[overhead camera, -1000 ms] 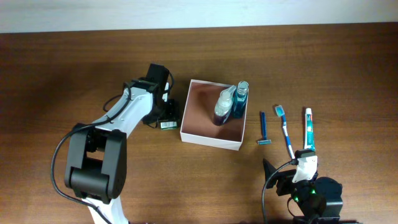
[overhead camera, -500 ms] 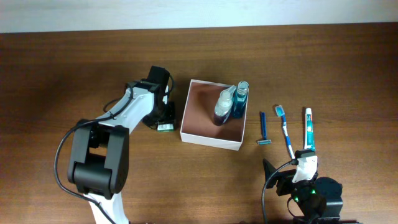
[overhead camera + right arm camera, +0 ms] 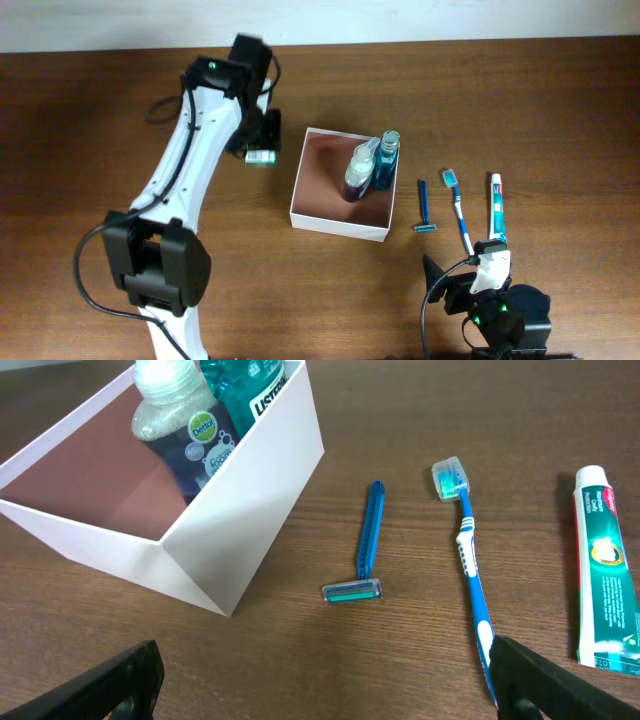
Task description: Pack container
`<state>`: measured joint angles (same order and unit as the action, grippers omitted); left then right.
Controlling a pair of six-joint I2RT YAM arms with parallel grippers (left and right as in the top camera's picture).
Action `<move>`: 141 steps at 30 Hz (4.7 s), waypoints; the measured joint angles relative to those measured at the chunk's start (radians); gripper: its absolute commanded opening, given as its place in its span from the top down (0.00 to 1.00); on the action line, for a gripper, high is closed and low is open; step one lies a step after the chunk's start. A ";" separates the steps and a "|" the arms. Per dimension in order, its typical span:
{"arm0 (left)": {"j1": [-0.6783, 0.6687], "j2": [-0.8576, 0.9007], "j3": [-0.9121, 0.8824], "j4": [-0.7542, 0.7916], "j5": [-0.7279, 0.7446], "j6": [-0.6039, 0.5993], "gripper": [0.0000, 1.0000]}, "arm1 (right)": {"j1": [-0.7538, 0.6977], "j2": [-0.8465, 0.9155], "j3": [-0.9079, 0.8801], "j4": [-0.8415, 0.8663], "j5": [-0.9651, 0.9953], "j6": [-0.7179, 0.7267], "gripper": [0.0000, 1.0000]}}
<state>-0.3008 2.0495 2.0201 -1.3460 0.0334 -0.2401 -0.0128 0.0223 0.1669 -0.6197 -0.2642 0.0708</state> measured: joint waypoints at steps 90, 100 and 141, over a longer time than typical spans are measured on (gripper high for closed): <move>0.187 -0.318 0.732 -0.343 -0.125 0.058 0.00 | 0.000 0.220 0.282 0.129 -0.105 0.285 0.01; 0.187 -0.317 0.732 -0.341 -0.128 0.061 0.01 | 0.000 0.879 0.791 -0.181 0.093 0.133 0.01; 0.187 -0.317 0.732 -0.341 -0.128 0.061 0.00 | 0.123 1.824 0.961 -0.204 0.192 0.222 0.96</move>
<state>-0.1143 1.7321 2.7518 -1.6875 -0.0944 -0.1791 0.1104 1.8462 1.1275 -0.8234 -0.0727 0.2932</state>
